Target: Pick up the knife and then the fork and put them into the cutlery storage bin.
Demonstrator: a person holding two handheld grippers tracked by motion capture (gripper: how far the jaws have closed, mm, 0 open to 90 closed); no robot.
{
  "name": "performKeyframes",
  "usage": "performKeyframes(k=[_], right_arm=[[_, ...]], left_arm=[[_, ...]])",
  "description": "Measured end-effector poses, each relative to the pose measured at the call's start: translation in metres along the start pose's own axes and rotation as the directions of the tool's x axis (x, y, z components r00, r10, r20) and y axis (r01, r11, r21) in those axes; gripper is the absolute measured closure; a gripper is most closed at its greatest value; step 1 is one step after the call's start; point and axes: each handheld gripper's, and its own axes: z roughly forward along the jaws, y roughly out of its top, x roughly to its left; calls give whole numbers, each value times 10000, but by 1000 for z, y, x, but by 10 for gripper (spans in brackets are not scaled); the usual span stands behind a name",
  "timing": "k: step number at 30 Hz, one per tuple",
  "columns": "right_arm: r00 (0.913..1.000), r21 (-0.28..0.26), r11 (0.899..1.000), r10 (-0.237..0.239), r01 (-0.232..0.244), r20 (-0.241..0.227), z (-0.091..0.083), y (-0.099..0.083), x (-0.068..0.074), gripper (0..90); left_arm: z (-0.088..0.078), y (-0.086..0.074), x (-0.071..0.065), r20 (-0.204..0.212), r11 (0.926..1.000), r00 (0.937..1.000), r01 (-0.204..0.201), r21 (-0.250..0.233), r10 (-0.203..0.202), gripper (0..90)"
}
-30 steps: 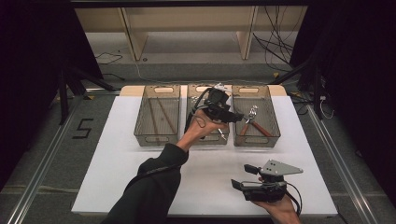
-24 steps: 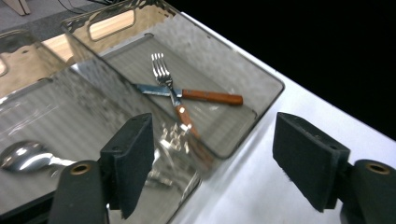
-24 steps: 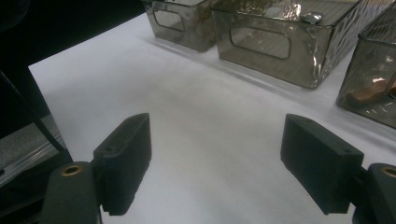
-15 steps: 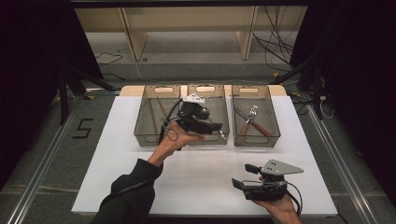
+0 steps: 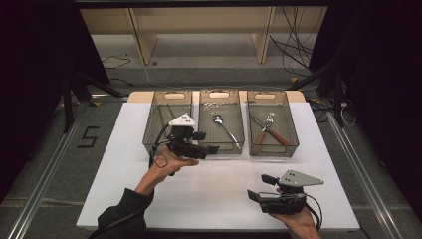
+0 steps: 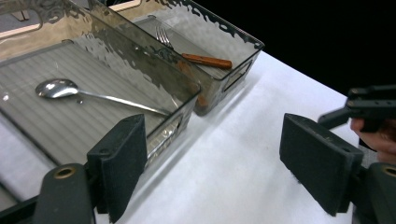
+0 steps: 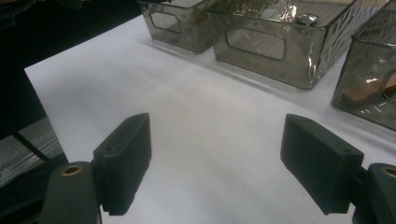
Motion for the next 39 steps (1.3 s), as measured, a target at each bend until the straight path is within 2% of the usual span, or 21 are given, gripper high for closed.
performKeyframes(k=[6, 10, 12, 13, 14, 16, 20, 23, 31, 36, 39], right_arm=[[10000, -2, 10000, 15, -15, 35, 0, 0, 0, 254], [10000, -60, 10000, -40, 40, 54, 0, 1, 1, 255], [10000, -74, 10000, -13, 13, 83, 0, 1, 1, 254], [10000, -69, 10000, 21, -21, 97, 0, 0, 1, 254], [9999, -77, 10000, 19, -18, 102, 0, 0, 1, 254], [9999, -81, 10000, 15, -14, 118, 0, 0, 1, 255], [9999, -91, 10000, -13, 14, 135, 0, 0, 1, 254], [9999, -117, 9999, -4, 6, 154, 0, 1, 1, 255], [9997, -167, 9999, -21, 25, 226, -2, 0, 1, 254], [9997, -202, 9998, -27, 32, 249, -2, 0, 1, 254], [9997, -193, 9998, -36, 41, 256, -2, 0, 2, 254]], left_arm=[[-12, -14, -2, -82, 9999, 9999, -88, -77, 87, 222], [-23, -29, -6, -406, 9987, 9980, -495, -88, 491, 221], [-26, -33, -6, -443, 9986, 9977, -520, -103, 515, 220], [-31, -42, -6, -431, 9990, 9981, -436, -139, 430, 220], [-31, -42, -6, -431, 9990, 9981, -436, -139, 430, 219], [-40, -55, -5, -483, 9991, 9982, -379, -209, 368, 217], [-48, -65, -4, -486, 9989, 9987, -191, -422, 170, 214], [-55, -74, -4, -565, 9980, 9981, -275, -567, 243, 214], [-62, -91, -4, -706, 9983, 9973, -230, -542, 191, 200], [-67, -106, -2, -808, 9980, 9967, 64, -623, -114, 188], [-68, -110, -2, -792, 9980, 9968, 67, -631, -117, 186]])
